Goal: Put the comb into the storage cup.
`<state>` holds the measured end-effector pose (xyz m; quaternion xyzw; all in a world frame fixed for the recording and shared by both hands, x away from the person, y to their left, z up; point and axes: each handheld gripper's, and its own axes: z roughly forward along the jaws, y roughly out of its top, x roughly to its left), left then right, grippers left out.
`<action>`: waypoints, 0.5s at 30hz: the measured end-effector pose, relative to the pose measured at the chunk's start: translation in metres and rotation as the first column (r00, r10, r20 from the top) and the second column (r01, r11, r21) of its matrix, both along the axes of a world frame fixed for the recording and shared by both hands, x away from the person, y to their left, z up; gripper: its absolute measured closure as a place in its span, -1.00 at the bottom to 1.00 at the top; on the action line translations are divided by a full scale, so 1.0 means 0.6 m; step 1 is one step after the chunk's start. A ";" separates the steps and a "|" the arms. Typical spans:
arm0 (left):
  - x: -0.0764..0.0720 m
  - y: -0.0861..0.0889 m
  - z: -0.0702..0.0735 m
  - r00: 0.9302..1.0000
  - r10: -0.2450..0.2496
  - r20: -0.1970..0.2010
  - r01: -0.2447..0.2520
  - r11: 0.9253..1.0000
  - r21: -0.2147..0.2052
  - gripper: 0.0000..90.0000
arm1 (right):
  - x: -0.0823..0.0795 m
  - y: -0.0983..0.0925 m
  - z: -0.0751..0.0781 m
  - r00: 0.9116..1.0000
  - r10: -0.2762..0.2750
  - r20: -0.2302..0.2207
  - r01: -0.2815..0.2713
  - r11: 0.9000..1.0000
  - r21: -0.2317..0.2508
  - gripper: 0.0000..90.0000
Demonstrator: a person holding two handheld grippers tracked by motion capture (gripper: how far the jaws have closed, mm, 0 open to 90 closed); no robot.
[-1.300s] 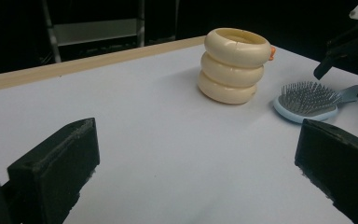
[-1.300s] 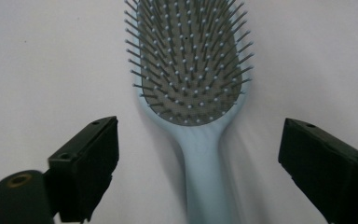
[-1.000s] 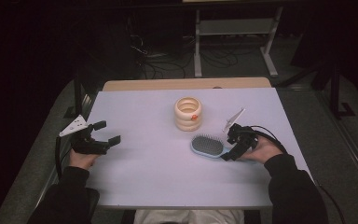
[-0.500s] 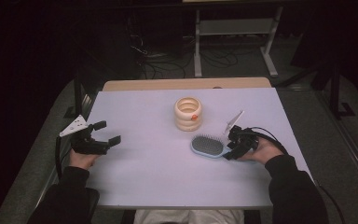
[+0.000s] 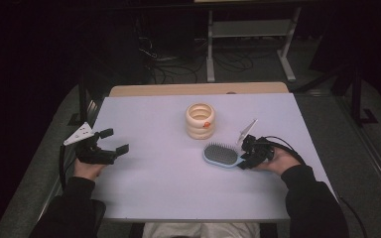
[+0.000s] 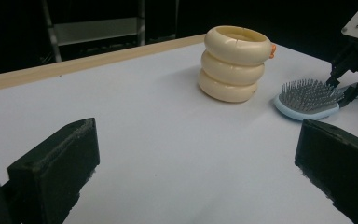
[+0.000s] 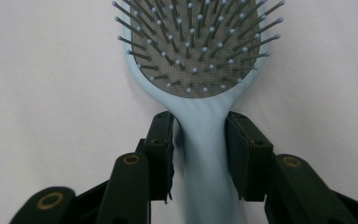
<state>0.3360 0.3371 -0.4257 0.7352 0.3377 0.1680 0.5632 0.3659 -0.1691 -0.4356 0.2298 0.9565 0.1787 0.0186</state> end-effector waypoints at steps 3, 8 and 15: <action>0.000 0.000 0.000 1.000 0.000 0.000 0.000 1.000 0.002 -1.00 | -0.002 0.001 0.000 1.000 0.005 -0.003 -0.005 1.000 0.002 0.44; 0.000 -0.001 -0.001 1.000 -0.002 -0.005 0.002 1.000 0.003 -1.00 | -0.004 0.003 0.000 1.000 -0.005 0.003 0.005 1.000 -0.004 0.46; 0.000 -0.001 0.000 1.000 -0.003 -0.004 0.003 1.000 0.002 -1.00 | -0.004 0.003 0.000 1.000 -0.005 0.007 0.005 1.000 -0.005 0.49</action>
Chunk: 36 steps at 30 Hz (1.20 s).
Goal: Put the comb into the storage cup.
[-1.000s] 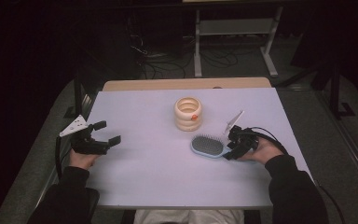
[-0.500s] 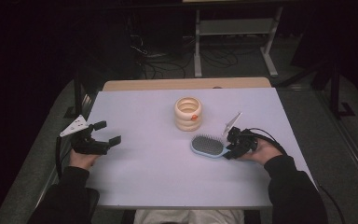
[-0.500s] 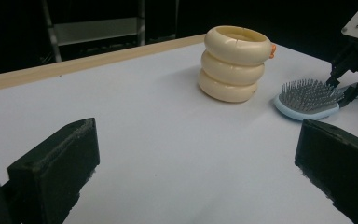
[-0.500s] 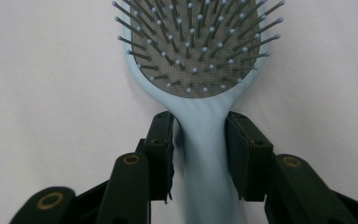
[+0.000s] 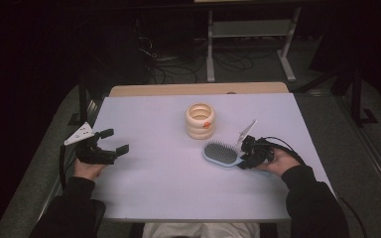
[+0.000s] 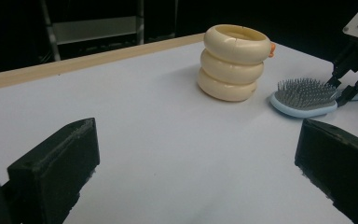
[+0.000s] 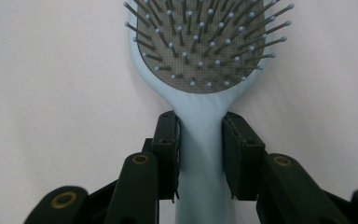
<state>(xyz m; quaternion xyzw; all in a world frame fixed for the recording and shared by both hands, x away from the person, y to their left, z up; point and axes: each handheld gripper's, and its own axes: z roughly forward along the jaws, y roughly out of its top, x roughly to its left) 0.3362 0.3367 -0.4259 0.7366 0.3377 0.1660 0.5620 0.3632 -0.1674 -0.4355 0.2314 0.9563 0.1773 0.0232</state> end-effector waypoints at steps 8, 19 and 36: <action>0.000 0.000 0.000 1.000 0.000 0.001 0.000 1.000 -0.001 -1.00 | 0.002 -0.002 0.000 1.000 -0.004 -0.017 0.004 1.000 0.013 0.50; -0.001 0.000 0.001 1.000 0.001 0.003 -0.001 1.000 -0.002 -1.00 | 0.004 -0.009 0.006 0.999 -0.019 -0.030 0.019 0.999 0.030 0.51; 0.003 -0.006 -0.005 1.000 0.003 -0.022 -0.002 1.000 0.023 -1.00 | -0.007 -0.021 0.048 0.999 -0.032 0.037 0.029 0.997 0.078 0.51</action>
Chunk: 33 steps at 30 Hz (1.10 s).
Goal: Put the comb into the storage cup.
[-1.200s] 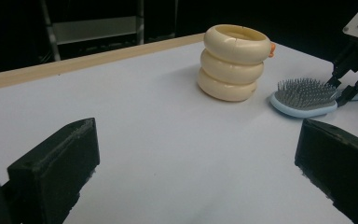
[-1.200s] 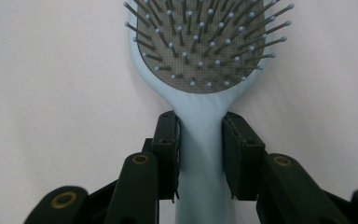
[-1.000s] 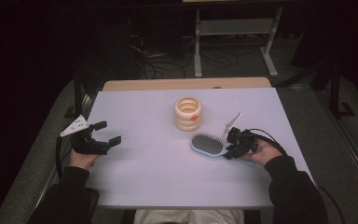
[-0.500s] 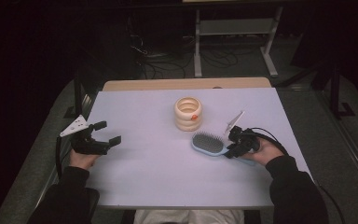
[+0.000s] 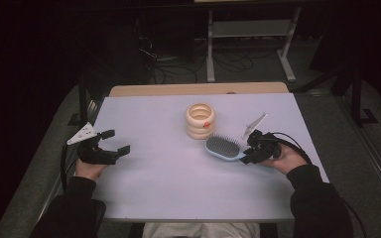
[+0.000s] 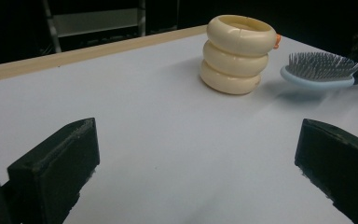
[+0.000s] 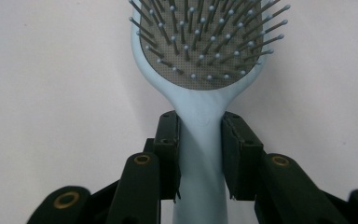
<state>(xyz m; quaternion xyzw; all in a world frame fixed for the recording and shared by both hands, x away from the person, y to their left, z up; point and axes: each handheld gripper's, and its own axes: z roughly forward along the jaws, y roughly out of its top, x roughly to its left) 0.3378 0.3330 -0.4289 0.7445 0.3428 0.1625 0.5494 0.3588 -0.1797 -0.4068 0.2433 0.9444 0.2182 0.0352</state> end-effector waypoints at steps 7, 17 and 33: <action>0.001 -0.001 -0.001 1.000 0.000 -0.003 0.000 1.000 0.001 -1.00 | -0.003 0.000 0.017 1.000 0.000 0.017 0.000 1.000 0.004 0.51; 0.001 -0.001 -0.001 1.000 0.001 -0.003 -0.001 1.000 -0.001 -1.00 | -0.010 0.003 0.057 0.997 0.010 0.074 -0.012 0.999 0.030 0.51; 0.000 -0.001 0.000 1.000 -0.002 -0.002 0.002 1.000 -0.004 -1.00 | -0.009 0.022 0.115 0.988 0.031 0.148 -0.042 0.997 0.069 0.51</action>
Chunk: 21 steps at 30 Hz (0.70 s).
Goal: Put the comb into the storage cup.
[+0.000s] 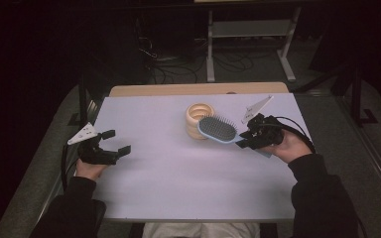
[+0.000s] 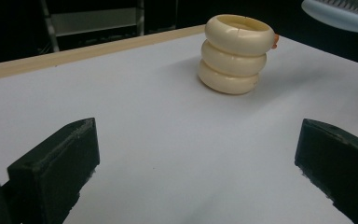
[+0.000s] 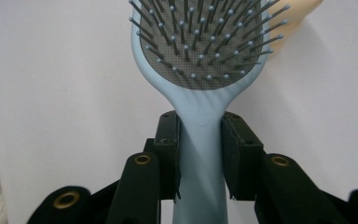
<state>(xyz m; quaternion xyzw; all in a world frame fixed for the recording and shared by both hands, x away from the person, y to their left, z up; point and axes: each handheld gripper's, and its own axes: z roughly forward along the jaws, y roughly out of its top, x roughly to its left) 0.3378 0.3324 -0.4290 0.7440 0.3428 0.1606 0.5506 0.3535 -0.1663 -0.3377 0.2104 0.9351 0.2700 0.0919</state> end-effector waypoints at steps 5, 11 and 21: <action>0.000 0.000 0.000 1.000 -0.001 0.001 0.001 1.000 -0.002 -1.00 | 0.002 0.009 0.017 1.000 0.005 0.021 -0.005 1.000 0.005 0.51; -0.001 0.000 0.001 1.000 -0.002 0.004 0.002 1.000 -0.003 -1.00 | 0.004 0.016 0.031 0.999 0.010 0.038 -0.011 1.000 0.003 0.51; 0.000 -0.001 0.003 1.000 -0.003 -0.001 0.003 1.000 0.008 -1.00 | 0.009 0.034 0.052 0.998 0.021 0.061 -0.022 1.000 0.005 0.51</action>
